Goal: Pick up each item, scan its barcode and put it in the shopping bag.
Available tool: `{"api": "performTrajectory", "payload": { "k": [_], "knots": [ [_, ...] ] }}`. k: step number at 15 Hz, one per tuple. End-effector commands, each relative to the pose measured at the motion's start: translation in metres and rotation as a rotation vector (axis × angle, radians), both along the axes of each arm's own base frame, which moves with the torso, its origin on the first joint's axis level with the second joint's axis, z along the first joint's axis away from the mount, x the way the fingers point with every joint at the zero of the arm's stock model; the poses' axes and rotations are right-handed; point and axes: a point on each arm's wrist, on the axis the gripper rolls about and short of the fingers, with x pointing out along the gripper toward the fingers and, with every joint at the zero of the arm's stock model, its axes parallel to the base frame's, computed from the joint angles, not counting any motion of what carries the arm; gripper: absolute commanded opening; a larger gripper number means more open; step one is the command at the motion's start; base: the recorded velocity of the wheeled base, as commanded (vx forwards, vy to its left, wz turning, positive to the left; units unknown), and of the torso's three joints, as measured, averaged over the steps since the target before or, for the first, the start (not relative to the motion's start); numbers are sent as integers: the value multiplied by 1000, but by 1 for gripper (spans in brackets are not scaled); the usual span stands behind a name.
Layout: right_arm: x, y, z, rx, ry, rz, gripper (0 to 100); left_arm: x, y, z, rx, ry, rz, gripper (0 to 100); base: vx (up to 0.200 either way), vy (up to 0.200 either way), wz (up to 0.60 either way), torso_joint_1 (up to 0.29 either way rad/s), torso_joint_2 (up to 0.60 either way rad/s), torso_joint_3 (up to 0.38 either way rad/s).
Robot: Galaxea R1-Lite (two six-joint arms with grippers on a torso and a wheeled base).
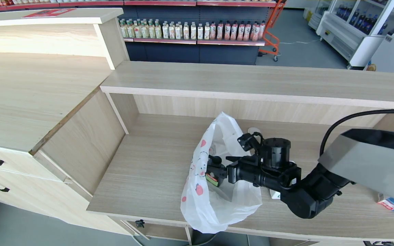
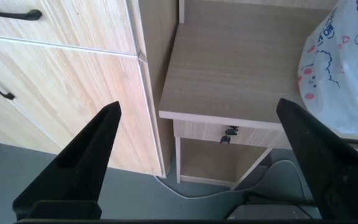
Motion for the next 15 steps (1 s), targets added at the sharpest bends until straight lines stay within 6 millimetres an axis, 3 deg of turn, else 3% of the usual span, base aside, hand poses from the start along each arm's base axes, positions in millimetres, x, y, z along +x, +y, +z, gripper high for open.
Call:
{"api": "performTrajectory", "payload": {
  "k": [1,3,6,7,9,10,12,15],
  "knots": [
    [-25,-27,53,72,13,-47,100,0,0,0,0,0,1,100,0,0,0,0,0,0],
    [-55,-54,82,78,24,-80,100,0,0,0,0,0,1,100,0,0,0,0,0,0],
    [-108,-89,106,145,37,-132,100,0,0,0,0,0,1,100,0,0,0,0,0,0],
    [-119,-97,105,142,33,-145,100,0,0,0,0,0,1,100,0,0,0,0,0,0],
    [-160,-137,94,75,-17,-261,100,0,0,0,0,0,1,100,0,0,0,0,0,0],
    [-174,-147,89,51,-33,-301,100,0,0,0,0,0,1,100,0,0,0,0,0,0],
    [-238,-174,66,-32,-83,-458,100,0,0,0,0,0,1,100,0,0,0,0,0,0],
    [-315,-188,46,-74,-108,-617,100,0,0,0,0,0,1,100,0,0,0,0,0,0]
  ]
}}
